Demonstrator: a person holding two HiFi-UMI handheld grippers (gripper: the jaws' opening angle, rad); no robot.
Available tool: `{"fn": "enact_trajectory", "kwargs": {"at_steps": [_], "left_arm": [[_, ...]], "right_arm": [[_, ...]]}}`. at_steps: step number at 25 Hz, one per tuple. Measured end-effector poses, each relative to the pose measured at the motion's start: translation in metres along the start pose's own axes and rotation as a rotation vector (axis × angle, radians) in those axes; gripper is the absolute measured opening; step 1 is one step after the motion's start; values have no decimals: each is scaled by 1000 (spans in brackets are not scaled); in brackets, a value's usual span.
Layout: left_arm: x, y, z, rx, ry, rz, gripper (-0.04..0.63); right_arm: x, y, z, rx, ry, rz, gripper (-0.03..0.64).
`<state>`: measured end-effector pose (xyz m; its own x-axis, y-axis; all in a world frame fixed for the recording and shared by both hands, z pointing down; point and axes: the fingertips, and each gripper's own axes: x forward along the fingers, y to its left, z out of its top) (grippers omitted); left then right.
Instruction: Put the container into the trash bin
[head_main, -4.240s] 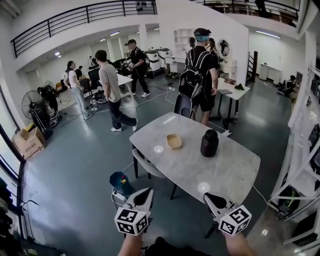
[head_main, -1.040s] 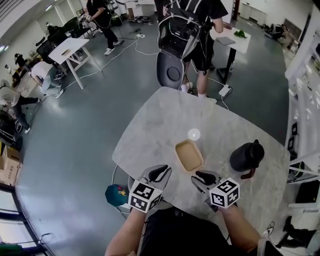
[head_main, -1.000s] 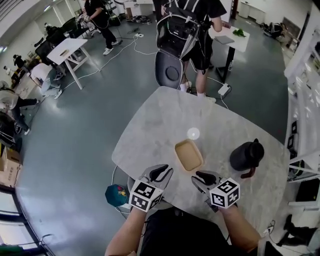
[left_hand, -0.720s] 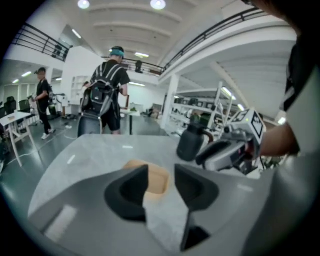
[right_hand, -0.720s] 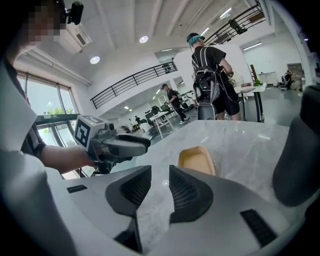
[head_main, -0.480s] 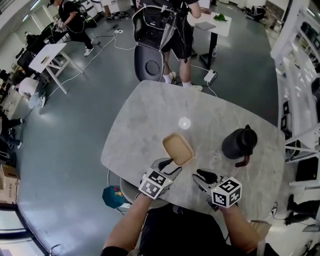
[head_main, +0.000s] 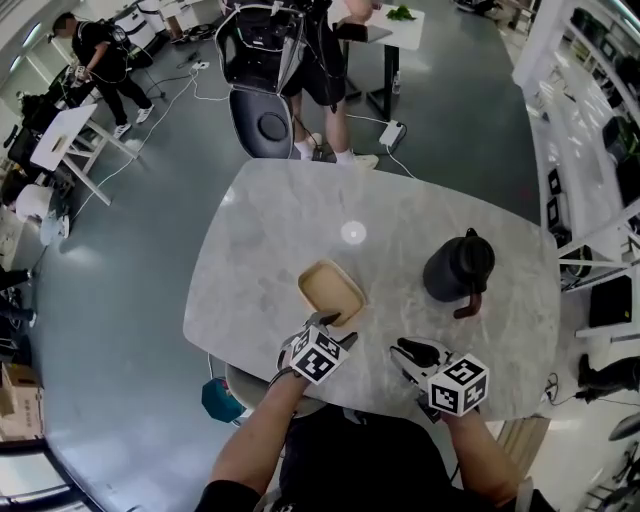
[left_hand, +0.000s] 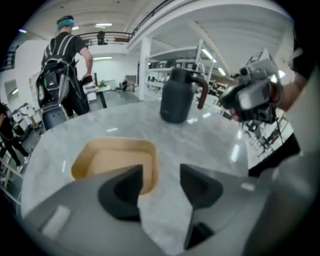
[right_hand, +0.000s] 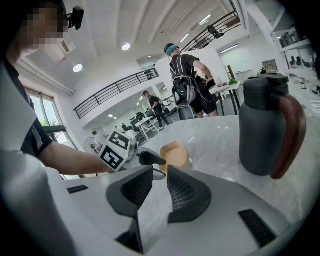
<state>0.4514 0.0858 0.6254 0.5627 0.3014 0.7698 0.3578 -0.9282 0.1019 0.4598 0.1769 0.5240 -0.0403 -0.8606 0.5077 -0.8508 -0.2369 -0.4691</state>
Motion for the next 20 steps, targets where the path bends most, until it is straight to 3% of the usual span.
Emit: {"fn": "enact_trajectory", "kwargs": {"at_steps": [5,7,8,10,15,20], "left_arm": [[19,-1,-13,31,86,10,202],[21,3,-16,15,93,29,138],[19,5,-16,1,90,39,68],[17,8,-13,-15,80,53,40],[-5,12,6,-43,9,107,32],[-52,19,23,-161,-116,176,31]], "right_arm": [[-16,-3,5,9,-25,-20,80],[-19,-4,4,18,-31,-27,78],[-21,-4,4,23,-33,-30,77],[-24,-5,3,30,-37,-32,74],[-26,-2,8,23,-51,-4,67],[-10,15,11,-19,-44,70,63]]}}
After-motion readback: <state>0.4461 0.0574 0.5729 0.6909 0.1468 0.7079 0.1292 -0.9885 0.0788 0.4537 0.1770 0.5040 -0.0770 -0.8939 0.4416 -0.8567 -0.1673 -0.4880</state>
